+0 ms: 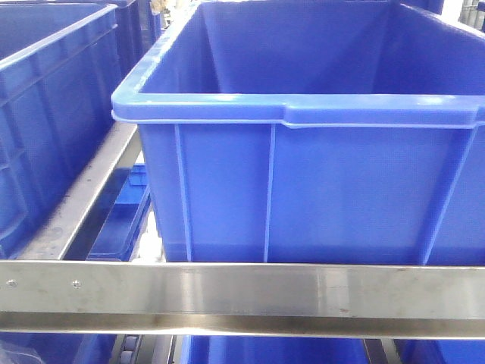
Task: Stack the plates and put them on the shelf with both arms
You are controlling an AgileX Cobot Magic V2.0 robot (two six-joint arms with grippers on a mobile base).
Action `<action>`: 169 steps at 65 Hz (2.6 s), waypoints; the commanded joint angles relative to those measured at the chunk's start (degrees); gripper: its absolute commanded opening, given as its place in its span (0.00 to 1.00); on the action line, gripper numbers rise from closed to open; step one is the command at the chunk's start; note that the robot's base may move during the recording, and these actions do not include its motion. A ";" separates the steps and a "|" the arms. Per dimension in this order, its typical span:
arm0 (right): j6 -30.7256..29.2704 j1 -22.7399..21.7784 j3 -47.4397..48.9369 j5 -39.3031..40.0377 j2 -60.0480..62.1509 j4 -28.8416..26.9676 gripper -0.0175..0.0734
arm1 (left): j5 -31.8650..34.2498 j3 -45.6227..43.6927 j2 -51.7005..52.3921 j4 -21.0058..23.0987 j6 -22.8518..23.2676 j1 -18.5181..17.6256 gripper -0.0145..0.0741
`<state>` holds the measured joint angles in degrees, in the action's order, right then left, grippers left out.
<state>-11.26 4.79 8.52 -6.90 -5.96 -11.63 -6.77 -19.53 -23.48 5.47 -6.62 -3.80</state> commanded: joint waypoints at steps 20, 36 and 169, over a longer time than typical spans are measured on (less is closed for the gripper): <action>7.47 -2.04 -10.22 5.07 7.73 8.57 0.25 | 4.79 -1.67 -0.44 0.08 0.06 0.09 0.26; 7.47 -2.04 -10.23 6.60 7.67 8.64 0.25 | 4.88 -1.67 -0.44 0.08 0.06 0.09 0.26; 7.47 -2.04 -10.23 6.56 7.67 8.64 0.25 | 9.72 20.21 25.02 -3.53 0.83 1.19 0.26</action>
<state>-3.68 3.07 -1.71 -5.38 0.63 -3.51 -1.78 0.45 0.28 1.99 -6.41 -2.85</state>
